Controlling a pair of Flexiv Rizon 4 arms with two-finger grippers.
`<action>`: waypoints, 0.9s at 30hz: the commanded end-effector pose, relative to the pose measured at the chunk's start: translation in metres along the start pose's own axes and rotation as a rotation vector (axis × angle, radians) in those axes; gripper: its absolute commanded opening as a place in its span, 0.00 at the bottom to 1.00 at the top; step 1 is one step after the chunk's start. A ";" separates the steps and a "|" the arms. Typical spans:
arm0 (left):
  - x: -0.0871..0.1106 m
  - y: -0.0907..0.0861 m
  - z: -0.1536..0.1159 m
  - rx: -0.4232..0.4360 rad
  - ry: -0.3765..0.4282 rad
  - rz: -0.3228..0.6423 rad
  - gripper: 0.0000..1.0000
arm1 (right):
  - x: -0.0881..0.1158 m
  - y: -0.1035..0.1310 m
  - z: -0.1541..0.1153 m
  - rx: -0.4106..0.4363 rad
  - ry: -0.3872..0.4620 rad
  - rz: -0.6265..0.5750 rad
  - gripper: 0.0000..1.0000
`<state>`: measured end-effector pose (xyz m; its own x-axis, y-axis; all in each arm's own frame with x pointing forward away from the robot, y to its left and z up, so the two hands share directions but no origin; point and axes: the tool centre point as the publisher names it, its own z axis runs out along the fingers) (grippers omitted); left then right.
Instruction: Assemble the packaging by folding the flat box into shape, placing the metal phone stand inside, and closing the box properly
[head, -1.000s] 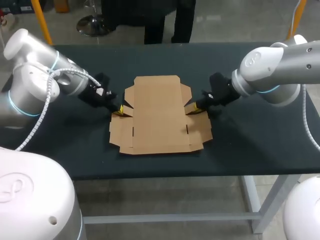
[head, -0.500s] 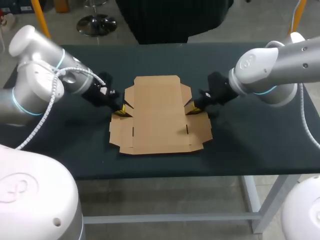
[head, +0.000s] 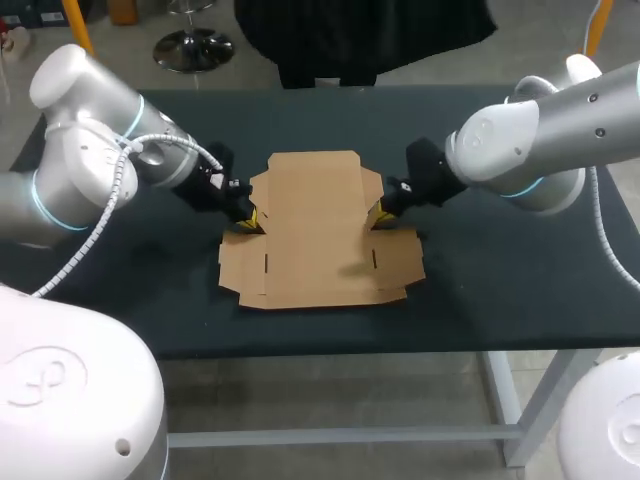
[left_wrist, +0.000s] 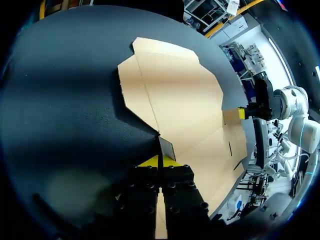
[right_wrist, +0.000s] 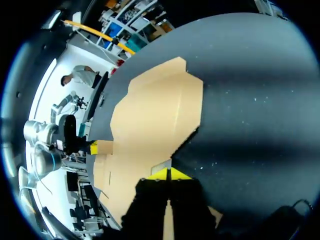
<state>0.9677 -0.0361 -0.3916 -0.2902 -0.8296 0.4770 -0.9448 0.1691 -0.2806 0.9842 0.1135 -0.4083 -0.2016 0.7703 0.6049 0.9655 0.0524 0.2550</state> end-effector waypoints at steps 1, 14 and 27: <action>0.007 -0.002 0.000 -0.007 -0.026 -0.001 0.00 | 0.003 0.000 0.001 -0.002 -0.013 -0.001 0.00; 0.019 -0.005 0.008 -0.018 -0.049 0.006 0.00 | 0.008 0.000 0.005 -0.010 -0.038 -0.001 0.00; 0.024 -0.006 0.015 -0.023 -0.061 0.014 0.00 | 0.015 -0.001 0.007 -0.028 -0.092 -0.007 0.00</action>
<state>0.9672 -0.0616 -0.3904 -0.2973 -0.8528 0.4293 -0.9427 0.1910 -0.2734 0.9837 0.1258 -0.4060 -0.1978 0.8085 0.5542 0.9600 0.0455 0.2763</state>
